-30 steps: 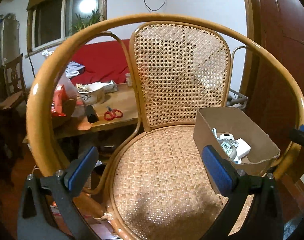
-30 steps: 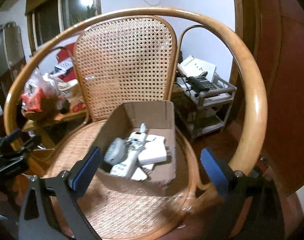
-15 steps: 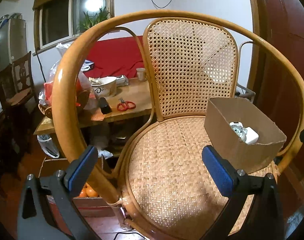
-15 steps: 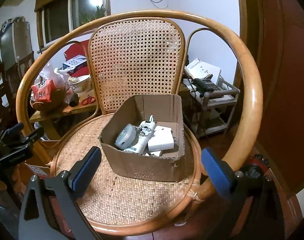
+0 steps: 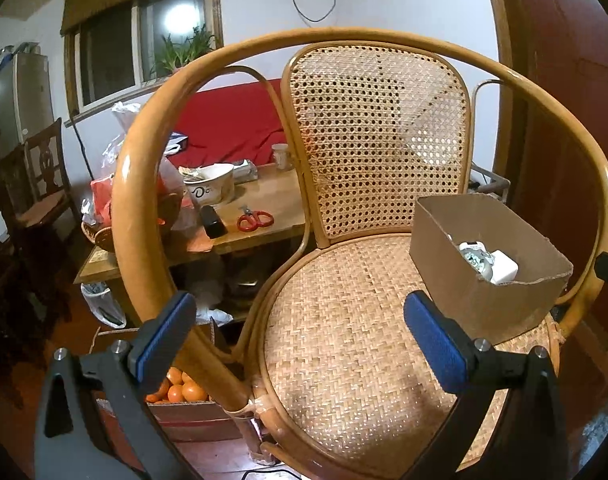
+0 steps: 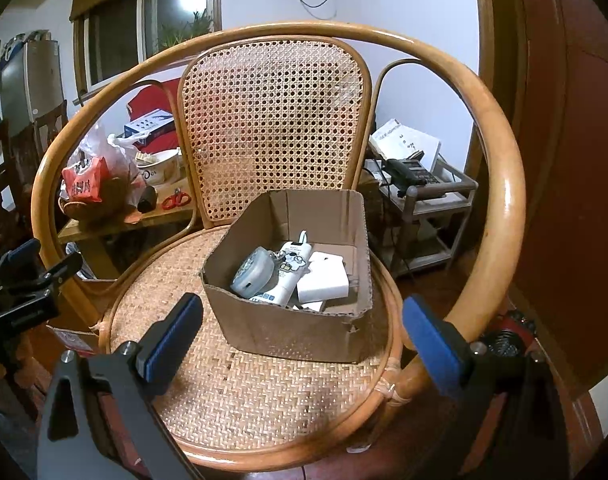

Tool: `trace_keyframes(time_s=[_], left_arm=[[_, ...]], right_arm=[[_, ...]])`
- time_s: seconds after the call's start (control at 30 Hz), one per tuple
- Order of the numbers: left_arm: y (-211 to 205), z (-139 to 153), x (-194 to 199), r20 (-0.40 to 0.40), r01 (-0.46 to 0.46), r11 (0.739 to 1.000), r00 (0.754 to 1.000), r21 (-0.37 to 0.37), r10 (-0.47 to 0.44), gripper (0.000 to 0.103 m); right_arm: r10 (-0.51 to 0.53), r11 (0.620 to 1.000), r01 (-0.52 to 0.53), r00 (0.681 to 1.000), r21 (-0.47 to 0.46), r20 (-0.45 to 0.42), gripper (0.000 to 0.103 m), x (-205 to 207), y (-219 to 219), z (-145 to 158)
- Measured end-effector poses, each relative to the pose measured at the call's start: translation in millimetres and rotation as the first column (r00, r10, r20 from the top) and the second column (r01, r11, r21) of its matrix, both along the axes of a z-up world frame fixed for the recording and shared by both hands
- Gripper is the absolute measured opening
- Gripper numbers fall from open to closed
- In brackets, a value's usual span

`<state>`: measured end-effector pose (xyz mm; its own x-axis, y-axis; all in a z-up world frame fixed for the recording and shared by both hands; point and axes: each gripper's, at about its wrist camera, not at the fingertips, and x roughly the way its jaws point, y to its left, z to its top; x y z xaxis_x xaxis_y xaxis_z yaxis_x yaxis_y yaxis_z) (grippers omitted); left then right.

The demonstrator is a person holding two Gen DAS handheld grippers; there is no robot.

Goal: Organize rigid objects

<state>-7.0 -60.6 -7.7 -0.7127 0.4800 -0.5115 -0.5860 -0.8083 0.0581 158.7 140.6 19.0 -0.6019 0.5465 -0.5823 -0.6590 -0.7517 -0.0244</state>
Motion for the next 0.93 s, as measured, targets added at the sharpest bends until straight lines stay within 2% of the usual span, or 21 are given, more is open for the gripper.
trace_keyframes(time_s=[0.93], left_arm=[[20, -3, 12, -0.02, 0.061, 0.998, 0.998, -0.014, -0.061, 0.103]], right_arm=[[-0.012, 1.0, 0.012, 1.0, 0.008, -0.002, 0.103, 4, 0, 1]])
